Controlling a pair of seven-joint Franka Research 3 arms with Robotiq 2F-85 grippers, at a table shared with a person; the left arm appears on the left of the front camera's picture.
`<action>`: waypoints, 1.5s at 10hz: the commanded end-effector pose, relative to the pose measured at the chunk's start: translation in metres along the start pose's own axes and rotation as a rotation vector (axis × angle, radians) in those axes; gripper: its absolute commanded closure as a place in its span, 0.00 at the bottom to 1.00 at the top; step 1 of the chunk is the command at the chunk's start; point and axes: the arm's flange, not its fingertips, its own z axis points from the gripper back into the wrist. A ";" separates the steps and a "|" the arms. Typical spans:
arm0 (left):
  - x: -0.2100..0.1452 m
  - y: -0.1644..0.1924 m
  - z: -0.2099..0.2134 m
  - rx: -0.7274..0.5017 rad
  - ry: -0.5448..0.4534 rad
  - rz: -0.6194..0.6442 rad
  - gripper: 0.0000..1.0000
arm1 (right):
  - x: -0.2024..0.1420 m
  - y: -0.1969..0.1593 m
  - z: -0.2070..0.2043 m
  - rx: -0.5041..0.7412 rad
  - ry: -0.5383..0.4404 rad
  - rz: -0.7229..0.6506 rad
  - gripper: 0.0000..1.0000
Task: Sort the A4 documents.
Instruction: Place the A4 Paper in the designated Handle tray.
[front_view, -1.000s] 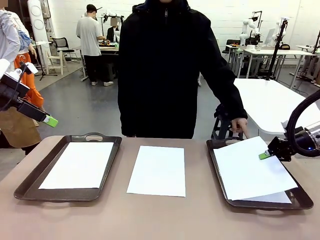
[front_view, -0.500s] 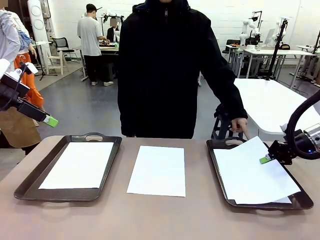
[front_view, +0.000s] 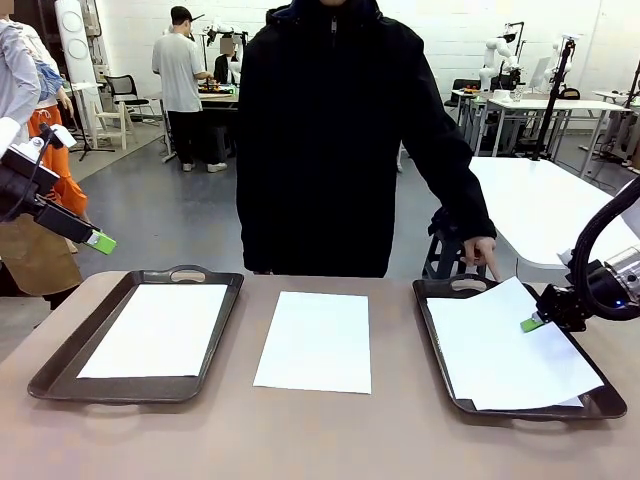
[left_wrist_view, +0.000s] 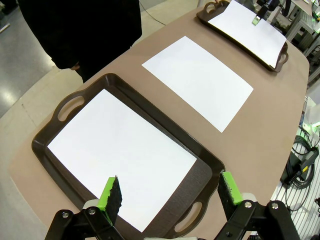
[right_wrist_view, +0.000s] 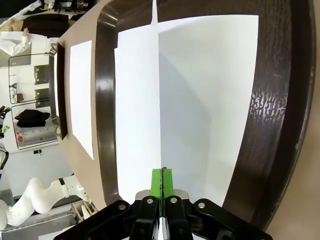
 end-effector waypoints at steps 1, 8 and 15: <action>-0.001 0.000 0.000 0.006 0.010 -0.012 0.00 | -0.005 0.004 -0.002 -0.033 -0.032 -0.019 0.99; -0.001 0.000 0.000 0.006 0.010 -0.012 0.00 | -0.007 0.011 0.000 -0.081 -0.042 -0.027 0.54; -0.001 0.000 0.000 0.006 0.010 -0.012 0.00 | -0.007 0.041 0.021 -0.259 -0.021 -0.001 0.00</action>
